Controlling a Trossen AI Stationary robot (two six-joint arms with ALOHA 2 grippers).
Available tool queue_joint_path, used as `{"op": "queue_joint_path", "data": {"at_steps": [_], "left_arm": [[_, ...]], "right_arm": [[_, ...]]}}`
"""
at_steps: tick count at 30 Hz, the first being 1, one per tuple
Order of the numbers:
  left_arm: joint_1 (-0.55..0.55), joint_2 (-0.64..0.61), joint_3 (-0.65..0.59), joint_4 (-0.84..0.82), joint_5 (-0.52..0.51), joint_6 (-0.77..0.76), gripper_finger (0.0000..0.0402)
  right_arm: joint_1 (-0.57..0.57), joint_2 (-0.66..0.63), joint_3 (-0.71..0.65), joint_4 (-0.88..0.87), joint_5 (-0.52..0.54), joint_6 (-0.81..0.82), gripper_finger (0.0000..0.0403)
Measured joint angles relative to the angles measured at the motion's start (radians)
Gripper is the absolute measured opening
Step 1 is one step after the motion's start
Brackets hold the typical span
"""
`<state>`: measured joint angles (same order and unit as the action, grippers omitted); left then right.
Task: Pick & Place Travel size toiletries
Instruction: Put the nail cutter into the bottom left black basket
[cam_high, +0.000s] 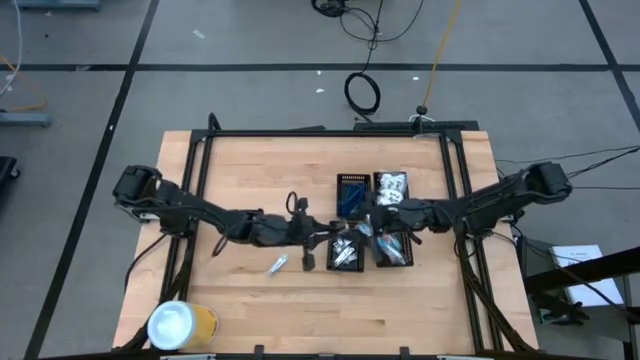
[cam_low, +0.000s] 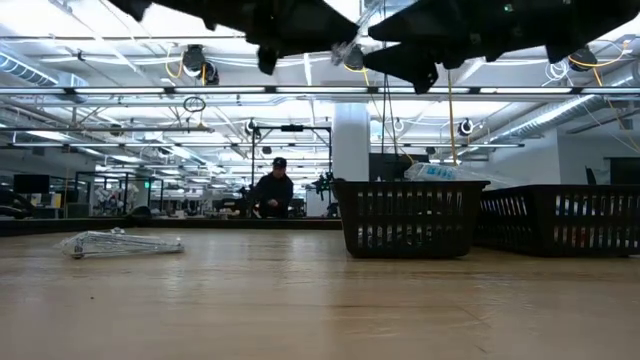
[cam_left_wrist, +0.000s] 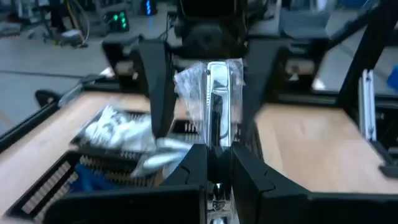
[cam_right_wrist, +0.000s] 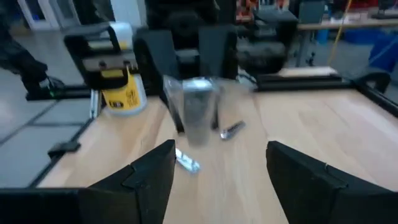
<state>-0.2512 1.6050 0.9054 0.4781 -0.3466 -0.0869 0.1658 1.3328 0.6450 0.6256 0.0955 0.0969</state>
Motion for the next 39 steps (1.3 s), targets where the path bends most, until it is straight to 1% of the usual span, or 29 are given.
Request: {"op": "queue_joint_path", "data": {"at_steps": [1,4,7,12,14,18,21,25,30,32,33,34,35,39], "left_arm": [[0.007,0.014,0.0,0.03,0.016,0.003,0.0025],[0.022,0.035,-0.001,0.046,0.054,0.004,0.0025],[0.027,0.046,0.0,0.057,0.083,0.006,0.0025],[0.021,0.046,0.0,0.058,0.087,0.036,0.0025],[0.014,0.046,0.0,0.077,0.087,0.058,0.0025],[0.004,0.045,0.0,0.081,0.089,0.07,0.0025],[-0.003,0.045,0.0,0.107,0.085,0.093,0.0025],[-0.006,0.045,-0.001,0.115,0.111,0.111,0.0025],[-0.006,0.045,-0.001,0.112,0.112,0.083,0.0027],[-0.006,0.045,-0.001,0.106,0.116,0.051,0.0037],[-0.006,0.045,-0.001,0.105,0.117,0.019,0.0045],[-0.007,0.045,-0.001,0.1,0.122,-0.013,0.0055],[-0.006,0.045,0.0,0.098,0.137,-0.036,0.0067],[-0.006,0.045,0.001,0.063,0.135,-0.077,0.0133]], "right_arm": [[0.0,0.018,0.0,0.036,-0.017,0.003,0.0238],[0.0,0.062,0.0,0.139,-0.071,0.013,0.0238],[0.0,0.09,0.0,0.203,-0.102,0.016,0.0238],[0.0,0.105,0.001,0.225,-0.101,0.015,0.0237],[0.0,0.106,0.0,0.219,-0.101,0.011,0.023],[0.0,0.104,0.0,0.223,-0.101,-0.006,0.0192],[0.0,0.104,0.0,0.228,-0.105,-0.011,0.0144],[0.001,0.103,0.001,0.227,-0.114,-0.008,0.008],[0.0,0.102,0.001,0.228,-0.134,-0.017,0.0078],[0.0,0.102,0.0,0.228,-0.135,-0.024,0.0078],[0.0,0.102,0.0,0.229,-0.135,-0.031,0.0071],[0.0,0.102,0.0,0.23,-0.142,-0.04,0.005],[0.0,0.102,0.0,0.232,-0.152,-0.041,0.004],[-0.002,0.104,0.001,0.21,-0.14,-0.038,0.004]]}}
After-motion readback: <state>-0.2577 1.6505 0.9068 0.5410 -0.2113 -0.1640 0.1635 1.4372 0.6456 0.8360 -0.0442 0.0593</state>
